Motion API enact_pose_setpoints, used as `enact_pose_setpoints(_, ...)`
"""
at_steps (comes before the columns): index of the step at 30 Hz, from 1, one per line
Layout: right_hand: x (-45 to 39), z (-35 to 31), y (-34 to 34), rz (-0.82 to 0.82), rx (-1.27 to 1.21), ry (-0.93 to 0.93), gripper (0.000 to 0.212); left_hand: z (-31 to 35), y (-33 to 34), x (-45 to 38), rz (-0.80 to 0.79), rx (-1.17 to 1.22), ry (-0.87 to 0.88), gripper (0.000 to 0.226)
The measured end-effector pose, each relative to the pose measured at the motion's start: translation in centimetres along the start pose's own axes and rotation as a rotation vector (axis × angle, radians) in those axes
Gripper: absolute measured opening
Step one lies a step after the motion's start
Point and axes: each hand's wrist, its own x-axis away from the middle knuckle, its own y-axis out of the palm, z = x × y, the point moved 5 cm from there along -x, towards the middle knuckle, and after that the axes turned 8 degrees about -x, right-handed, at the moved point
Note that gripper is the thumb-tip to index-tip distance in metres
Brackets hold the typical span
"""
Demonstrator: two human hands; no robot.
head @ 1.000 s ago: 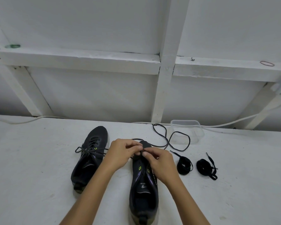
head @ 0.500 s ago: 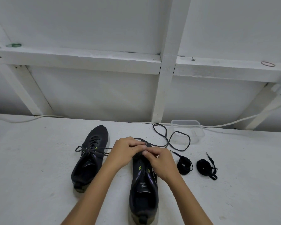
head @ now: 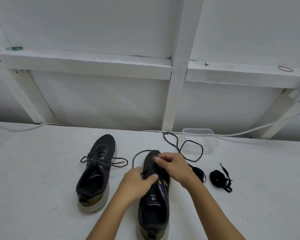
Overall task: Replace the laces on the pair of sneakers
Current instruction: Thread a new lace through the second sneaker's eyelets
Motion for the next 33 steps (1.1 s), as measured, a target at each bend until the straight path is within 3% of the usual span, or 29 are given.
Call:
enact_pose_setpoints(2, -0.3, -0.4, -0.3, -0.017, 0.056, 0.012, 0.009, -0.3, 1.0, 0.8, 0.009, -0.057, -0.068, 0.082)
enact_pose_setpoints(5, -0.4, -0.9, -0.6, -0.032, 0.116, 0.014, 0.01, 0.1, 1.5, 1.1, 0.05, -0.155, -0.132, 0.075)
enact_pose_setpoints(9, -0.5, -0.8, -0.1, -0.056, 0.069, 0.064, 0.013, 0.7, 1.9, 1.2, -0.062, -0.034, -0.119, 0.049)
enact_pose_setpoints(13, -1.0, -0.8, 0.6, -0.056, 0.015, 0.09, 0.018, 1.5, 1.6, 0.4, -0.04, -0.04, -0.076, 0.022)
enact_pose_setpoints(17, -1.8, -2.0, 0.8, -0.04, 0.048, 0.049, 0.018, 1.2, 0.5, -1.2, -0.017, -0.03, -0.106, 0.038)
enact_pose_setpoints(22, -2.4, -2.7, 1.3, -0.051, 0.178, 0.012, 0.023, 1.6, 1.5, -2.6, -0.029, -0.158, -0.127, 0.083)
enact_pose_setpoints(25, -2.7, -3.3, 1.2, -0.035, 0.182, -0.008, 0.03, 1.4, 2.0, -2.9, -0.025, -0.201, -0.124, 0.074)
enact_pose_setpoints(28, -2.9, -5.2, 0.9, 0.045, 0.013, -0.084, 0.028, 1.1, 2.0, -3.2, -0.039, -0.202, -0.132, 0.063)
enact_pose_setpoints(33, -3.4, -11.9, -0.6, 0.03, -0.637, -0.272, 0.024, 1.0, 2.1, -3.2, -0.05, -0.191, -0.113, 0.079)
